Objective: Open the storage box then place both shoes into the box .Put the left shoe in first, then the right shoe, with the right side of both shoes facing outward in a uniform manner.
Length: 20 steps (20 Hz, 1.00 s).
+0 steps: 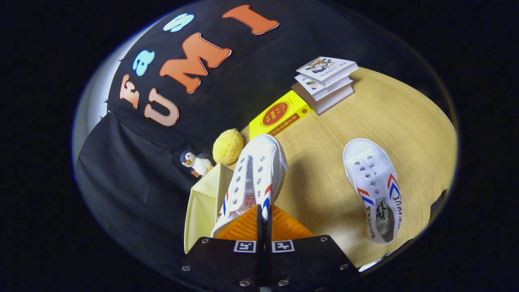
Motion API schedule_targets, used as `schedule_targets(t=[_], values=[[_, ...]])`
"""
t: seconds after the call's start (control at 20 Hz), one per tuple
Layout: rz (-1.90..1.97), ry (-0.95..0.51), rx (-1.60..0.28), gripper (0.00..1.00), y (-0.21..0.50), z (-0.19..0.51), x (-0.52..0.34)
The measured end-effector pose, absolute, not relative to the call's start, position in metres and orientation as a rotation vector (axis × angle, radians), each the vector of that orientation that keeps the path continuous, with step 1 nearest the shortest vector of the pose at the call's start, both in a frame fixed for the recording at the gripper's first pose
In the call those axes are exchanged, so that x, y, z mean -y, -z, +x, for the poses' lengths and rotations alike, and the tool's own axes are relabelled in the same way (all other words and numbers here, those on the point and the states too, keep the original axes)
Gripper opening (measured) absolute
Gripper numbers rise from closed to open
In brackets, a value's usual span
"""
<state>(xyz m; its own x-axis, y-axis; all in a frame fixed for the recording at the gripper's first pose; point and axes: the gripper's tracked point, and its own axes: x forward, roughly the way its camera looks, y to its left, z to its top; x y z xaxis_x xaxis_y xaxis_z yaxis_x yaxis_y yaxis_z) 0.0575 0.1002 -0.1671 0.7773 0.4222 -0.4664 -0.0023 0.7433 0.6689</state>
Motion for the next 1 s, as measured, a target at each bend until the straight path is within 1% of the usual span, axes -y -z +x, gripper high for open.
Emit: schedule_targets(t=[0.2,0.4,0.55,0.8,1.0], values=[[0.714,-0.295,-0.598,0.00,0.119,0.055,-0.125],[0.692,-0.361,-0.592,0.00,0.094,0.048,-0.168],[0.683,-0.392,-0.613,0.00,0.098,0.045,-0.206],[0.624,-0.418,-0.675,0.00,0.129,0.039,-0.264],[0.559,-0.384,-0.728,0.00,0.163,0.041,-0.287]])
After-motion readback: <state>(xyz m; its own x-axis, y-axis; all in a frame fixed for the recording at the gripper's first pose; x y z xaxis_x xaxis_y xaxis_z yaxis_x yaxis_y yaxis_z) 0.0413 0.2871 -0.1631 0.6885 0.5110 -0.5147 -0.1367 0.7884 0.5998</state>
